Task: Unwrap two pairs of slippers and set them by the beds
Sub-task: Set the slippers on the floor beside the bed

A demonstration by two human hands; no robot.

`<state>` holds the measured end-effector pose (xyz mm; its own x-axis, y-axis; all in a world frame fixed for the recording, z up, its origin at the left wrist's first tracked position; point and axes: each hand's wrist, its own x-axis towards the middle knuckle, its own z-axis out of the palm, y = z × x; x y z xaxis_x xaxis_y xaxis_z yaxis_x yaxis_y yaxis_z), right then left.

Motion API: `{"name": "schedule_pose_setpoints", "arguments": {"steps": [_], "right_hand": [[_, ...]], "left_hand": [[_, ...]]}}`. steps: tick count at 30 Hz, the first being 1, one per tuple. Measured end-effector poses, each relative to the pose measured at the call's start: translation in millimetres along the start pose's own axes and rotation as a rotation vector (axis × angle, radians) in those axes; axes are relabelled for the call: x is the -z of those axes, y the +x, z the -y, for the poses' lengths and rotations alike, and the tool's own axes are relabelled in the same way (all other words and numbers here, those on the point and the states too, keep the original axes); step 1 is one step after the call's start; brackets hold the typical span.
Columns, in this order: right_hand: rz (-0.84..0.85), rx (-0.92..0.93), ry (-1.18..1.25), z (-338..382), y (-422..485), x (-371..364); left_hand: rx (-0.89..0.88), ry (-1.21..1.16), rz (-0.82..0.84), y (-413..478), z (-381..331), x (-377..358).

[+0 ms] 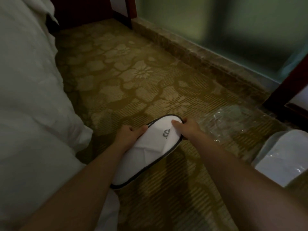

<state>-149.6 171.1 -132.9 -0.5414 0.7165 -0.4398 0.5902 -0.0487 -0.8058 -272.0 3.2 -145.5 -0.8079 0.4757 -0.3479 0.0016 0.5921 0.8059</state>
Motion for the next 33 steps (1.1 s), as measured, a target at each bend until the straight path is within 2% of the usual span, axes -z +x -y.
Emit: {"name": "schedule_pose_setpoints", "arguments": {"steps": [4,8,10,12,15,18,27,33], "right_hand": [[0.135,0.005,0.038,-3.7,2.5,2.0],[0.305,-0.054,0.039,-18.4,3.0,11.5],[0.306,-0.072,0.037,-28.8,3.8,17.3],[0.287,-0.095,0.059,-37.0,4.8,24.5],[0.355,-0.151,0.088,-49.1,9.7,34.6],[0.403,-0.219,0.055,-64.3,12.6,39.8],[0.467,-0.328,0.054,-88.9,18.9,35.8],[0.508,-0.307,-0.010,-83.7,18.1,8.9]], "left_hand": [[0.079,-0.076,0.122,2.0,16.5,2.3],[-0.001,0.028,0.127,6.3,32.5,2.3],[-0.027,0.068,0.092,10.9,38.1,1.2],[-0.061,0.206,0.052,16.5,42.6,0.7],[-0.106,0.426,-0.018,25.3,50.6,3.7],[-0.150,0.544,-0.055,31.5,58.8,9.9],[-0.170,0.647,-0.083,48.0,67.4,5.5],[-0.024,0.611,-0.040,58.3,67.4,-8.3]]}}
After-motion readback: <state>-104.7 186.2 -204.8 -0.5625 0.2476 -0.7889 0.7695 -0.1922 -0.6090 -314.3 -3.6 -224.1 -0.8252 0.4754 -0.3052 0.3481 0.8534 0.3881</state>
